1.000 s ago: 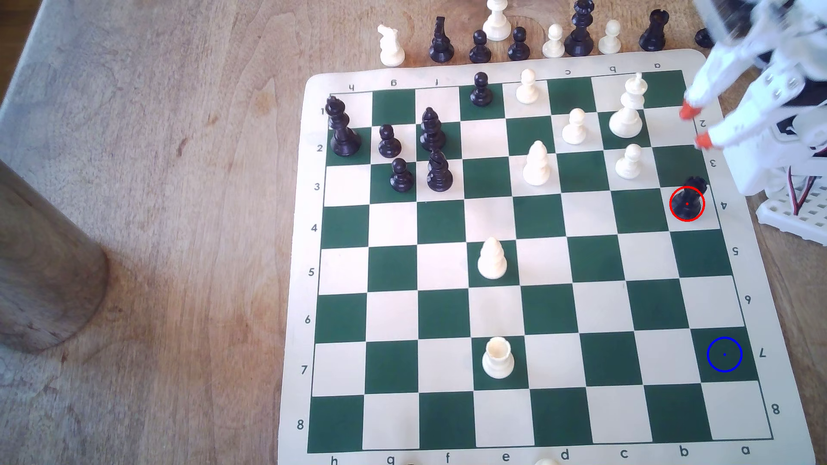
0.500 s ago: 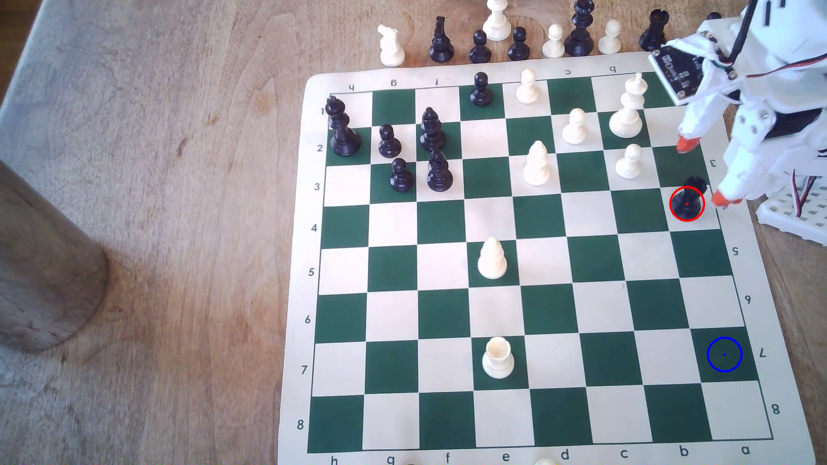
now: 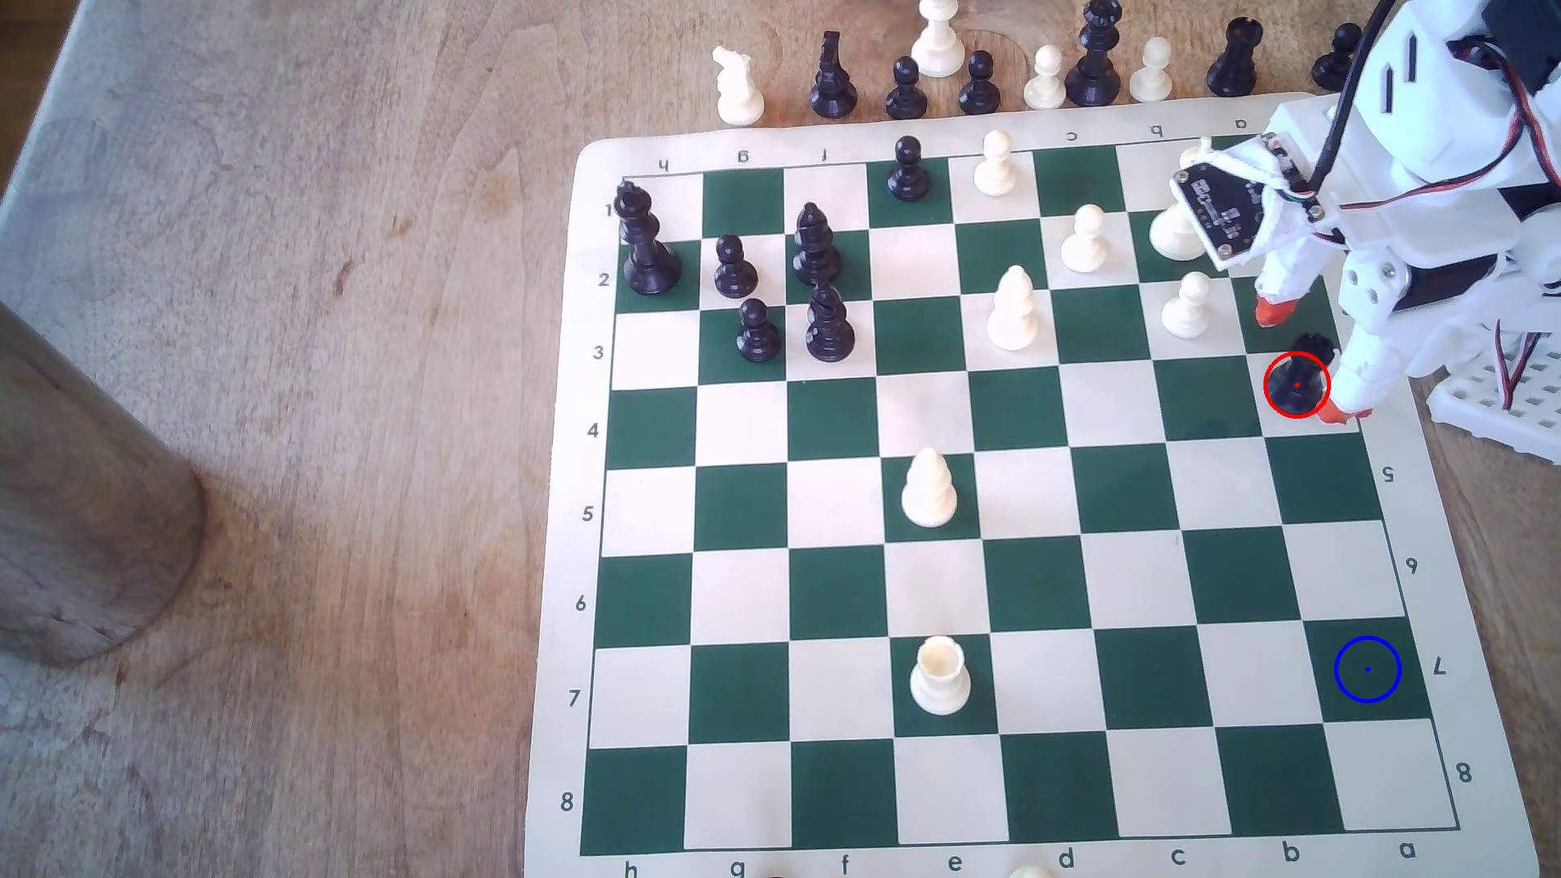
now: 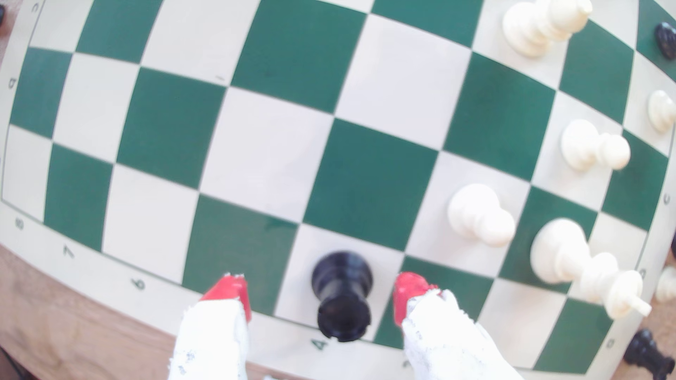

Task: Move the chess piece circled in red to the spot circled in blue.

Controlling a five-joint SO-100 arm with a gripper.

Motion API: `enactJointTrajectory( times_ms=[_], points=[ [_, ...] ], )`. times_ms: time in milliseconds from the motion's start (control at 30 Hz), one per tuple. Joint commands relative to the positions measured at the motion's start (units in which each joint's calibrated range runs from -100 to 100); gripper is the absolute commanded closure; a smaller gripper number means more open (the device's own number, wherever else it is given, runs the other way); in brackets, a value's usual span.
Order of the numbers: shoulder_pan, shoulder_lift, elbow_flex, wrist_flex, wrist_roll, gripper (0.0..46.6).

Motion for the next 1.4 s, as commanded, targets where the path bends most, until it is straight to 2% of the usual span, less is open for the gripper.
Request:
enactJointTrajectory(
  times_ms=[0, 400, 500, 967, 1133, 1200, 1367],
  points=[
    [2.6, 4.4, 0.3, 1.2, 1.0, 25.4],
    [4.3, 12.1, 1.7, -3.0, 2.2, 26.0],
    [4.4, 15.0, 2.1, -3.8, 2.3, 28.3],
    [4.0, 18.9, 1.6, -4.3, 2.0, 31.5],
    [3.7, 22.0, 0.6, -4.3, 2.1, 37.8],
    [3.5, 22.1, 0.6, -4.3, 2.0, 43.0],
    [3.4, 22.1, 0.6, -4.2, 2.0, 43.9]
  ],
)
